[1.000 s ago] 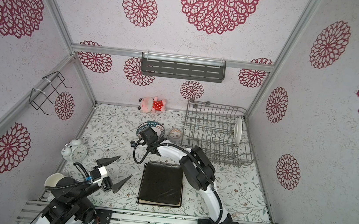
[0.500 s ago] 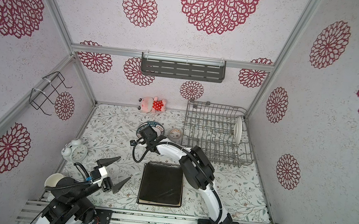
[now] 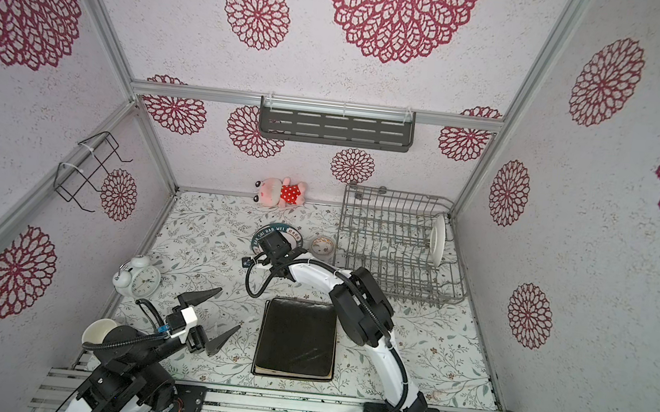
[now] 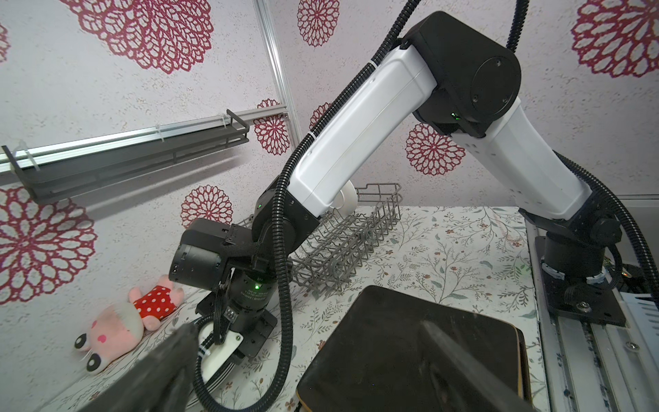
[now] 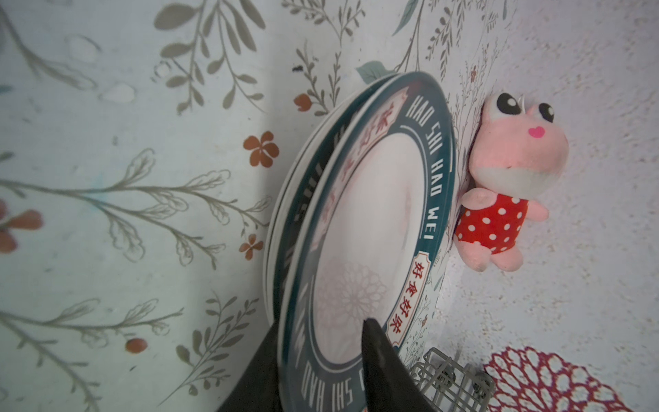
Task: Unload the plates from the dish rack
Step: 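Lower the plate onto the plate stack with the right gripper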
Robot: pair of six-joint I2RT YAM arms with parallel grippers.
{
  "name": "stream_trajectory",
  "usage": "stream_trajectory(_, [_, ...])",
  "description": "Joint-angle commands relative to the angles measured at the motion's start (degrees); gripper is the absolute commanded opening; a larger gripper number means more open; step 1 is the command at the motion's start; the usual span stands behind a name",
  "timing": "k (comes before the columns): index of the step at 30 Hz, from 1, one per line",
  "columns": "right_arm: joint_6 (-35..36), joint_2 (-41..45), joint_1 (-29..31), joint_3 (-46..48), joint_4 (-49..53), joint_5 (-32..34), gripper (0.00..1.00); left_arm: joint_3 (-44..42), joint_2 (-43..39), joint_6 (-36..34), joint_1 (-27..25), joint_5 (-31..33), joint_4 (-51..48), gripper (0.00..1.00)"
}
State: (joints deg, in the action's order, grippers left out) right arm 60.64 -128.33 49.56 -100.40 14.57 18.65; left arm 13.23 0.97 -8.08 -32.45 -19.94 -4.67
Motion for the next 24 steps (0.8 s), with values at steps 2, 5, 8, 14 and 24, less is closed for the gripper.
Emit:
stream_trajectory(2, [-2.61,-0.14,-0.83,-3.04,0.81,-1.75,0.37,-0.42,-0.62,-0.16,0.62,-0.03,0.10,0.97])
stream_trajectory(5, [-2.87,-0.31,-0.87,-3.46,1.24,-2.28,0.38,-0.48,-0.53,-0.16,0.60,-0.09,0.10,0.97])
stream_trajectory(8, [-2.81,-0.48,-0.89,-3.57,1.43,-2.10,0.38,-0.49,-0.61,-0.18,0.61,-0.07,0.10,0.97])
stream_trajectory(14, [-3.04,-0.86,-0.96,-3.75,1.61,-2.24,0.39,-0.50,-0.62,-0.12,0.62,-0.07,0.10,0.97])
stream_trajectory(24, [-3.67,-0.85,-0.96,-4.52,3.37,-2.89,0.40,-0.58,-0.36,-0.25,0.62,0.09,0.19,0.97])
